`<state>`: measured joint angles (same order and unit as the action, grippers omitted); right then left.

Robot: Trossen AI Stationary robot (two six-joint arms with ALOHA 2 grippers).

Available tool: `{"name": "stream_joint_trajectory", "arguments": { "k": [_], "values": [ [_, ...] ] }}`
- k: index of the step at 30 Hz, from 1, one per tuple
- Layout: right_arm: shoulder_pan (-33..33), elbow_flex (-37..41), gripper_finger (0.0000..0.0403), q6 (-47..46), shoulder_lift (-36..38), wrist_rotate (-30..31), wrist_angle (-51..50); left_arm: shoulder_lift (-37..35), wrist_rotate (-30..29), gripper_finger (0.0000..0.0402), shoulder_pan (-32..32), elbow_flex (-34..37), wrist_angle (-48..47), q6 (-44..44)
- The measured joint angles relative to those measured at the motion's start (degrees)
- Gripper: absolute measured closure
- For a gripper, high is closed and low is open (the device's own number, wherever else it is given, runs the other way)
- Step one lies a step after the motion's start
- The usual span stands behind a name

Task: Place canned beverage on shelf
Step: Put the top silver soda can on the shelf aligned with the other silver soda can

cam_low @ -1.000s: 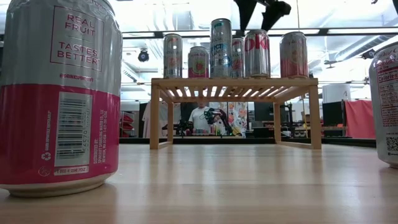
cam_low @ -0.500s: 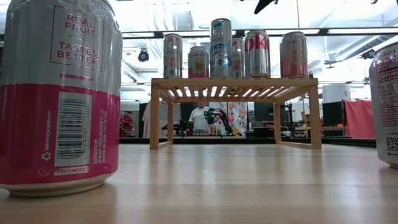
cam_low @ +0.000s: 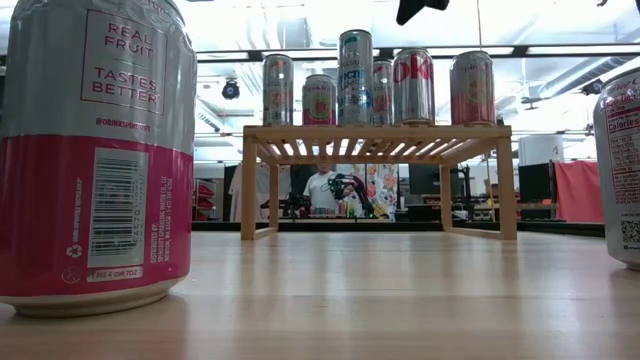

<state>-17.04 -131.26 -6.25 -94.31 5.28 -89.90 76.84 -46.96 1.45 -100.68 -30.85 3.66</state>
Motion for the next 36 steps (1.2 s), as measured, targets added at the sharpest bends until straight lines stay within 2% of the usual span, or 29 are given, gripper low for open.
{"name": "stream_joint_trajectory", "arguments": {
  "k": [7, 12, 14, 18, 23, 36],
  "values": [
    [-1.4, 7.9, 0.0394, 6.6, 4.4, 0.2, 6.6, 0.0, 0.0, 0.0044, 0.0, 0.0, 3.2, 0.1],
    [-4.7, 18.6, 0.0394, 12.2, 11.7, -9.3, 14.0, 0.0, 0.0, 0.0045, 0.0, 0.0, 4.4, 0.0],
    [-5.3, 23.5, 0.0394, 12.6, 14.8, -10.1, 18.2, 0.0, 0.0, 0.0045, 0.0, 0.0, 4.8, 0.0],
    [-5.5, 32.2, 0.0394, 10.9, 19.0, -9.2, 25.9, 0.0, 0.0, 0.0045, 0.0, 0.0, 4.8, -0.4],
    [-5.5, 39.2, 0.0394, 9.8, 21.2, -6.4, 31.0, 0.0, 0.0, 0.0045, 0.0, 0.0, 4.8, -1.2],
    [-5.5, 42.1, 0.0394, 10.6, 21.6, -0.5, 29.4, 1.4, -0.5, 0.0045, -0.1, 0.0, 4.8, -1.2]
  ]
}}
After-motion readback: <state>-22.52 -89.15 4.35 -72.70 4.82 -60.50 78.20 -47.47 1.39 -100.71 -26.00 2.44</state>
